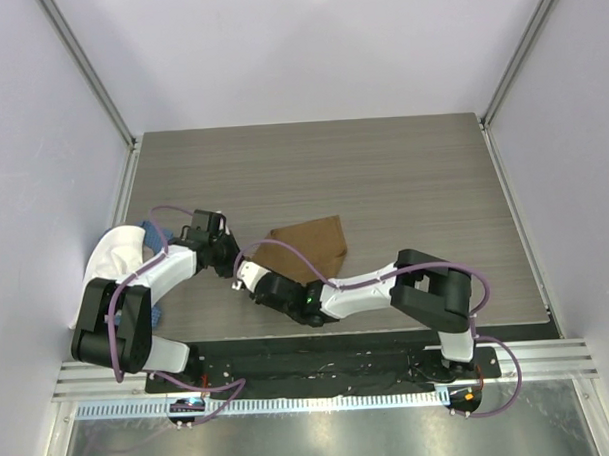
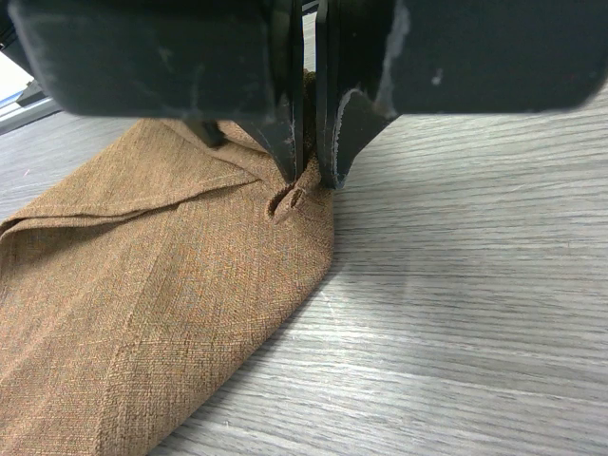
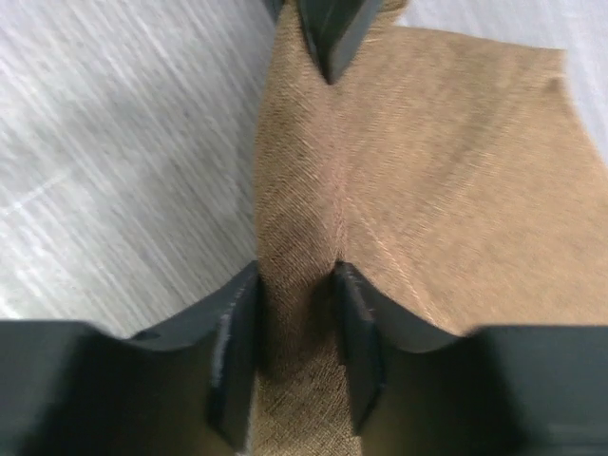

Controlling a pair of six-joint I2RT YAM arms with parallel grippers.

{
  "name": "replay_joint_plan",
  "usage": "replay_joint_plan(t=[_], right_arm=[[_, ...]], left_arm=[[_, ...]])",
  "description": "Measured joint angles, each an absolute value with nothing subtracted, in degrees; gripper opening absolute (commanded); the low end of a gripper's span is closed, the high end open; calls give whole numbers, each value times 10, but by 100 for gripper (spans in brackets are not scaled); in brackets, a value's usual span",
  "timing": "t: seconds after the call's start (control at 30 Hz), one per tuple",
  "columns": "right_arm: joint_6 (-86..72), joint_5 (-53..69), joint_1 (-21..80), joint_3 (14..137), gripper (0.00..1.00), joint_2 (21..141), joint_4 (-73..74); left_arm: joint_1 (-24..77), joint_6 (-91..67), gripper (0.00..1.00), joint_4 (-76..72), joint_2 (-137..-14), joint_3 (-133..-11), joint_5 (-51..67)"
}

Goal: Fold the napkin, place the utensils inside, and roll it up
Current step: Roll the napkin with the utensil

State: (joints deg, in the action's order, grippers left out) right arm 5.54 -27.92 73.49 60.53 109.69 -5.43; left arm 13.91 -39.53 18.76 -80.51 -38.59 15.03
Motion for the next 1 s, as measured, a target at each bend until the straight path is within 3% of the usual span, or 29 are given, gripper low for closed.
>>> replay_joint_plan(t=[0.07, 0.2, 0.37, 0.63, 1.0], right_arm=[[46, -237, 721, 605, 30, 1093, -50], [17, -126, 677, 587, 22, 1074, -56], [-24, 12, 622, 546, 18, 1054, -110], [-110, 229, 551, 516, 16, 1070, -182], [-213, 444, 476, 530, 16, 1128, -195]], left_arm=[[139, -395, 9, 187, -805, -386, 150], [139, -393, 42, 187, -805, -386, 150], [139, -398, 66, 185, -784, -386, 145], [139, -402, 69, 157, -693, -361, 109], [139, -418, 53, 69, -611, -248, 121]])
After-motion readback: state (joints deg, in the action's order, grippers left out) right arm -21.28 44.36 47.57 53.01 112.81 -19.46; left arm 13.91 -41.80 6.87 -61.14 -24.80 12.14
